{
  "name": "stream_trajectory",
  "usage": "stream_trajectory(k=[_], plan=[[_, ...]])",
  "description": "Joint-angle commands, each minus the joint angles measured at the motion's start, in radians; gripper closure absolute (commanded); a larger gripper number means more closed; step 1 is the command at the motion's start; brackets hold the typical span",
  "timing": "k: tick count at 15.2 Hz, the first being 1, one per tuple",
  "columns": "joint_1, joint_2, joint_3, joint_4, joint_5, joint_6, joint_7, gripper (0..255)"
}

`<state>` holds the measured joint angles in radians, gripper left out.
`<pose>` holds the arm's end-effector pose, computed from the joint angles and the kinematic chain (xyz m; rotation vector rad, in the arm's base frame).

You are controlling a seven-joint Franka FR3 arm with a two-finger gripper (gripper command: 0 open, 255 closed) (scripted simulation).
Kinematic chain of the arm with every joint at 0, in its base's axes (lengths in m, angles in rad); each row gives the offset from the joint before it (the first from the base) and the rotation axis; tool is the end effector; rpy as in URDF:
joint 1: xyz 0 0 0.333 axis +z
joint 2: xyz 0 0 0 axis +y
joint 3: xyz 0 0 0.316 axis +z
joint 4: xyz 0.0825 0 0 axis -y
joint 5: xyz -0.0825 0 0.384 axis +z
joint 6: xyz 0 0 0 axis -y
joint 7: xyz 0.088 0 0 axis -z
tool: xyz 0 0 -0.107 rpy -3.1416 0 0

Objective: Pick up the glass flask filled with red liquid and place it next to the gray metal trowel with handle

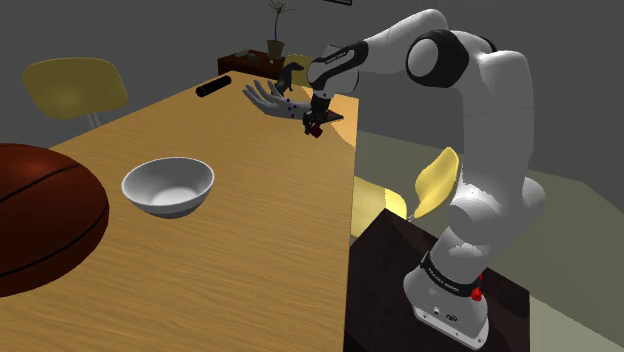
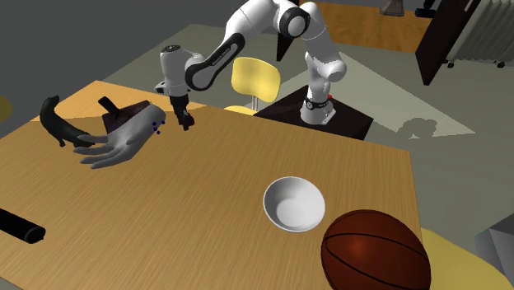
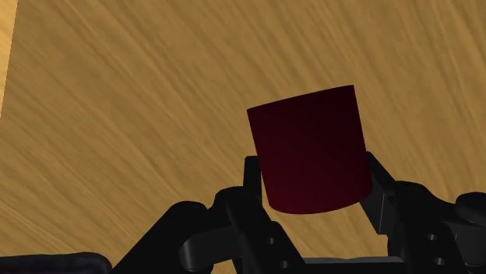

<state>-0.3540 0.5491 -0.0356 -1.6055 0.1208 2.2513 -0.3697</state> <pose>0.6493 -0.2593 0.3190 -3.0958 0.1320 -0.1857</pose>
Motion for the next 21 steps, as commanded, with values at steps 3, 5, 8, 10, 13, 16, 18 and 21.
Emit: stream_trajectory(k=[3,5,8,10,13,16,18,21], plan=[[0.0,0.001,0.0,-0.001,0.0,0.004,0.0,255],[0.0,0.001,0.0,-0.001,0.0,0.004,0.0,255],[0.0,0.001,0.0,-0.002,0.0,0.005,0.0,0],[0.0,0.001,0.0,-0.002,0.0,0.005,0.0,0],[-0.001,-0.019,-0.002,0.002,-0.002,-0.019,0.001,0],[-0.003,-0.07,-0.005,0.018,-0.007,-0.086,0.004,0],[-0.003,-0.07,-0.005,0.018,-0.007,-0.086,0.004,0],[-0.003,-0.07,-0.005,0.018,-0.007,-0.086,0.004,0]])
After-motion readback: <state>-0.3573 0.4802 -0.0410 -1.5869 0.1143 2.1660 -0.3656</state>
